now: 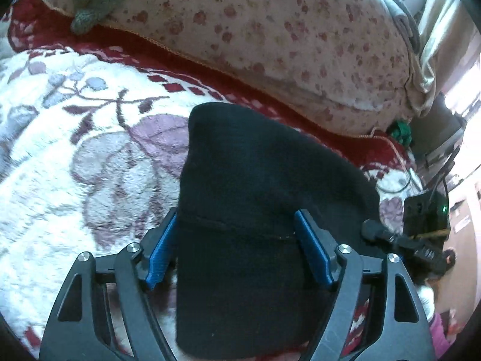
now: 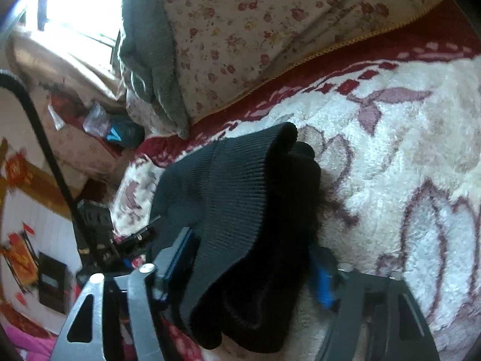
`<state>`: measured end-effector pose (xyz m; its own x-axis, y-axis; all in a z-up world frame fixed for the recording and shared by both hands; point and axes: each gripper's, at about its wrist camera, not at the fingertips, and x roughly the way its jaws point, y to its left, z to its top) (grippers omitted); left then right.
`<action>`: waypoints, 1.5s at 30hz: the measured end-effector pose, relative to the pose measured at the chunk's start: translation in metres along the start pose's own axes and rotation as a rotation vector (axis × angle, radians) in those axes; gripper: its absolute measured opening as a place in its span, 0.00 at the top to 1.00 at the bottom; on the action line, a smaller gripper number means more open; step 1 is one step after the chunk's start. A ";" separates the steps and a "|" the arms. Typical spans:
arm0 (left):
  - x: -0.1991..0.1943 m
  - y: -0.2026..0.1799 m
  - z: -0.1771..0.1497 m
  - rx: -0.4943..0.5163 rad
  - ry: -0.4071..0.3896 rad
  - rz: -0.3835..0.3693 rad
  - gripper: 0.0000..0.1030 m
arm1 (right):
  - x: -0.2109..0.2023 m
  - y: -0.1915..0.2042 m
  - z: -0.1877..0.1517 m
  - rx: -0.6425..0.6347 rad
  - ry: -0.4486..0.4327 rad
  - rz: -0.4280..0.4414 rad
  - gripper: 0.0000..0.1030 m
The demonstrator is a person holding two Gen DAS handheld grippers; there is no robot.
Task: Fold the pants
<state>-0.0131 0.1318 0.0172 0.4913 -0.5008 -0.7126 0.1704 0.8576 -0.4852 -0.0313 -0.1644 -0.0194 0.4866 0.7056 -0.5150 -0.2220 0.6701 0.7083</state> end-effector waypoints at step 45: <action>-0.180 0.161 0.030 -0.200 -0.272 0.213 0.60 | 0.177 0.194 0.023 -0.203 0.171 0.194 0.60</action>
<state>-0.0486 0.3629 0.0823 0.7106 -0.2424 -0.6605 -0.1156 0.8858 -0.4494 0.0313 0.0855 0.0380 0.2735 0.8417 -0.4655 -0.4687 0.5392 0.6997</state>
